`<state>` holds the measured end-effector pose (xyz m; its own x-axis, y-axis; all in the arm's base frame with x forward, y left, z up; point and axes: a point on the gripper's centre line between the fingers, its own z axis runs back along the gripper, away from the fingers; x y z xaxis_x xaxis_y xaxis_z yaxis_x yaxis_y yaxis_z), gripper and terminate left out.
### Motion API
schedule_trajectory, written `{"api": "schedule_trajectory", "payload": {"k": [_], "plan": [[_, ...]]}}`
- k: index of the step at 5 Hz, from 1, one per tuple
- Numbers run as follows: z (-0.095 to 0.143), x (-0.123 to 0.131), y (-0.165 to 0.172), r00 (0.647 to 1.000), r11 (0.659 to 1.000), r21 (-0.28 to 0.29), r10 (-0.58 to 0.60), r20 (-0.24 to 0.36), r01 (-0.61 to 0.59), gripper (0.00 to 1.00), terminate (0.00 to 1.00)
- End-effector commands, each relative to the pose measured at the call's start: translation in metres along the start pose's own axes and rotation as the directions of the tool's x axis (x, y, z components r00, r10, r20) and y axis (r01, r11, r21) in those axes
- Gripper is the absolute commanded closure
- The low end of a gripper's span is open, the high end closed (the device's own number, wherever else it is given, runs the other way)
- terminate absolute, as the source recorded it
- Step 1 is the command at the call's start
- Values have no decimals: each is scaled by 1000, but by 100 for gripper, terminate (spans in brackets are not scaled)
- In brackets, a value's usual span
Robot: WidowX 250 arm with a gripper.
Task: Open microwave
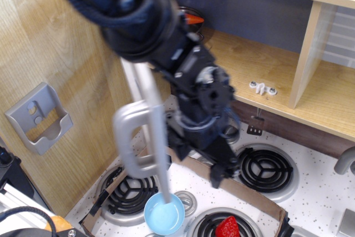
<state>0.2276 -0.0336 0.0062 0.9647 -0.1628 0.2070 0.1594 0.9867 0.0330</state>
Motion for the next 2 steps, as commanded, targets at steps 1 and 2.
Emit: {"api": "schedule_trajectory", "payload": {"k": [1, 2], "plan": [[12, -34, 9, 996, 996, 66, 50, 74, -55, 0, 0], [13, -48, 23, 993, 993, 57, 96, 74, -100, 0, 100]]}}
